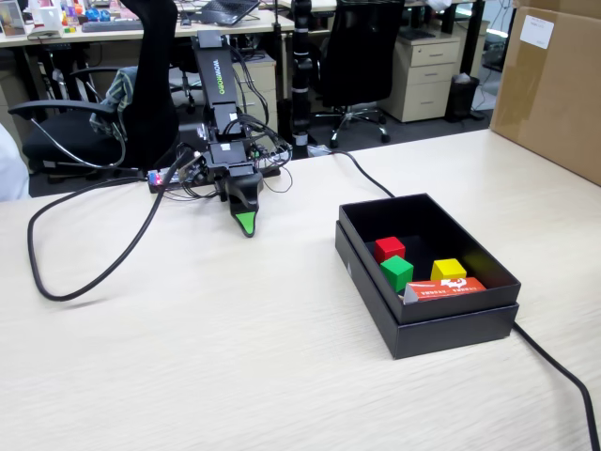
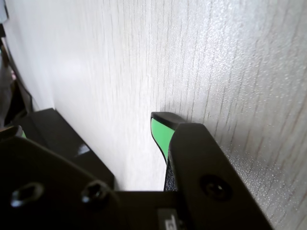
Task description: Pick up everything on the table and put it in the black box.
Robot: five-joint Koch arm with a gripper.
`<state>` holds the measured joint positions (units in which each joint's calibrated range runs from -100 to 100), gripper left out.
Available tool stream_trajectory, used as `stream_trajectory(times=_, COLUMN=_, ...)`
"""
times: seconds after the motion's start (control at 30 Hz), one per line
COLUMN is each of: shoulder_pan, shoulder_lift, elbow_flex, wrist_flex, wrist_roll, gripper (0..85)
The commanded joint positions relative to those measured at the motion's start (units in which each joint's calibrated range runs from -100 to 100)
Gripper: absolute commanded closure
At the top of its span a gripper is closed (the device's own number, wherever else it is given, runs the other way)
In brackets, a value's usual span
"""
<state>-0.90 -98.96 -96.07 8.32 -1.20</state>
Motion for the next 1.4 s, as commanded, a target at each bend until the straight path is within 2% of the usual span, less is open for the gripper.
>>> stream_trajectory(times=0.0, shoulder_pan=0.0, shoulder_lift=-1.0, elbow_flex=-0.9, wrist_flex=3.5, wrist_roll=-0.1, gripper=33.9)
stream_trajectory(times=0.37, shoulder_pan=-0.1, shoulder_lift=-0.2, elbow_flex=-1.4, wrist_flex=-5.2, wrist_roll=-0.1, gripper=35.5)
stream_trajectory(times=0.47, shoulder_pan=-0.1, shoulder_lift=-0.2, elbow_flex=-1.3, wrist_flex=-5.3, wrist_roll=0.0, gripper=38.3)
stream_trajectory(times=1.37, shoulder_pan=0.0, shoulder_lift=-0.1, elbow_flex=-1.3, wrist_flex=-5.3, wrist_roll=-0.1, gripper=36.7)
